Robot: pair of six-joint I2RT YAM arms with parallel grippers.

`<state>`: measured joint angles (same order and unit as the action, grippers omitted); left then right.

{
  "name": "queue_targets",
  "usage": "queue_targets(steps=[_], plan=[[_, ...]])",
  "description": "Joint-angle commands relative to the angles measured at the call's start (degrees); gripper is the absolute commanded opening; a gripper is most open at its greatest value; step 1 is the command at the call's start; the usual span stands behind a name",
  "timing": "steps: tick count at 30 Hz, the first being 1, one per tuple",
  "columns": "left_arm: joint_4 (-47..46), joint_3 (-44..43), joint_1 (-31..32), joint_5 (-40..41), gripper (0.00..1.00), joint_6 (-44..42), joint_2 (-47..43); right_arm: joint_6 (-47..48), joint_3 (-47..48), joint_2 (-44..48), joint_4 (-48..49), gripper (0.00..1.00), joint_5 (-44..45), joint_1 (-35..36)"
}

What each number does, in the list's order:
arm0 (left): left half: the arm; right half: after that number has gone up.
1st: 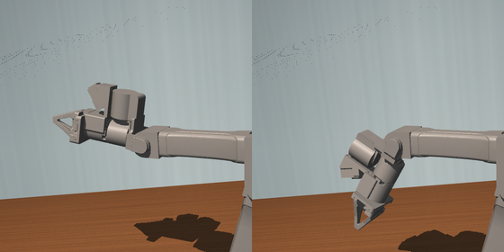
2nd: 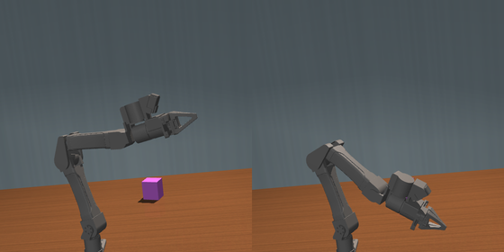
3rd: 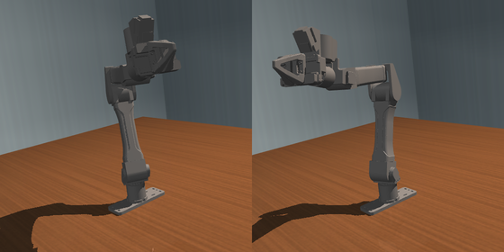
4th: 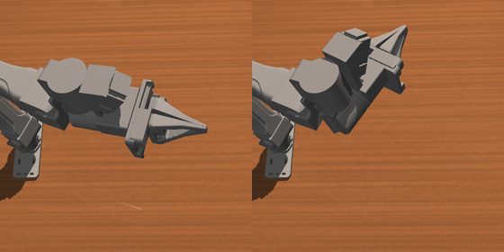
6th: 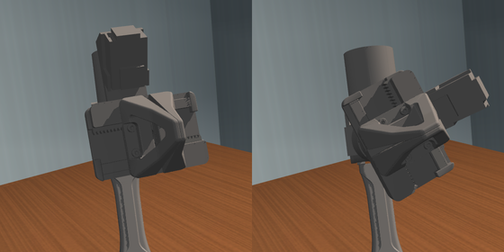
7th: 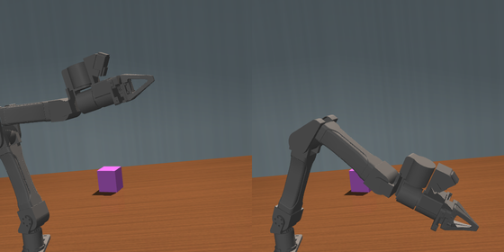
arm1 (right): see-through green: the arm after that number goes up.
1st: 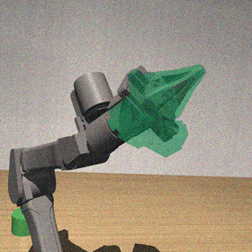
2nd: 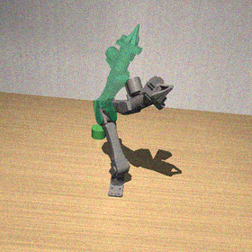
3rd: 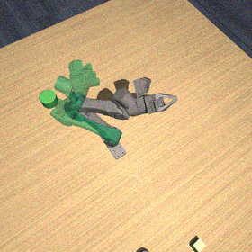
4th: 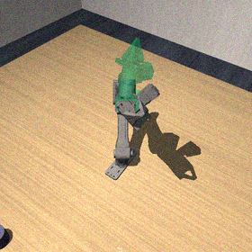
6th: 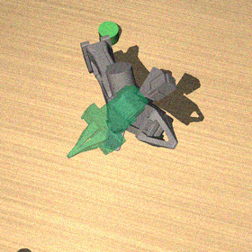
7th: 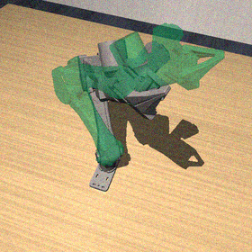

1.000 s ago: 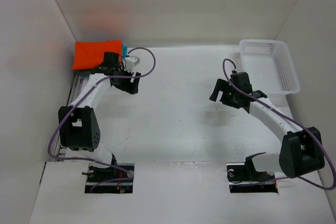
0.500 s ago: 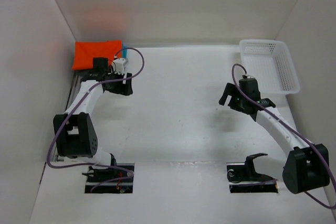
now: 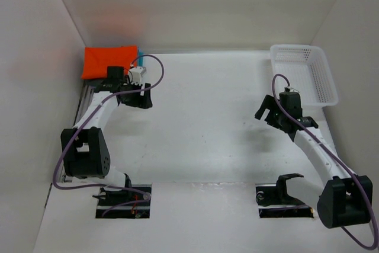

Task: Fold and stack the t-shirts
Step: Put the neatly folded tshirt into the corner of the board with the left arm

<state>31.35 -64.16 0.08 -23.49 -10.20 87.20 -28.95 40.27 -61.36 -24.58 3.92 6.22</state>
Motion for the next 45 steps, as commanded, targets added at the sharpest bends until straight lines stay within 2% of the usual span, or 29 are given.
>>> queue_targets(steps=[1,6,8,11,12,17,19,27,45], plan=[[-2.1,1.0,0.1,-2.2,0.71,2.3,-2.1,-0.4,-0.5,1.2,0.7,1.0,-0.6,-0.9],[-1.7,1.4,0.5,-2.3,0.71,2.2,-2.0,-0.4,-0.5,0.3,0.9,1.0,-1.1,-1.0],[-0.7,3.0,3.2,-4.1,0.71,2.0,-2.5,-0.4,-0.5,-0.2,0.9,1.0,-1.1,-1.0],[0.4,6.3,13.4,-9.6,0.7,-0.2,-3.6,-0.1,-0.2,-0.9,1.0,1.0,-1.1,-1.0],[0.5,6.7,19.1,-10.6,0.7,-2.1,-3.6,-0.1,0.1,-1.2,1.0,1.0,-1.1,-1.0],[0.7,1.2,35.7,-6.6,0.7,-4.6,2.6,0.1,1.1,-1.7,0.4,1.0,-1.1,-0.8],[0.6,-0.4,39.7,-4.5,0.69,-4.7,5.3,-0.3,0.8,-0.9,0.4,1.0,-1.1,-0.7],[0.4,-1.2,39.9,-6.8,0.69,-2.6,6.8,-0.7,-2.6,2.4,0.2,1.0,-1.4,-1.9],[0.9,-1.8,40.3,-6.3,0.67,-2.7,7.1,-0.3,-2.7,1.7,0.7,1.0,-2.0,-2.5]])
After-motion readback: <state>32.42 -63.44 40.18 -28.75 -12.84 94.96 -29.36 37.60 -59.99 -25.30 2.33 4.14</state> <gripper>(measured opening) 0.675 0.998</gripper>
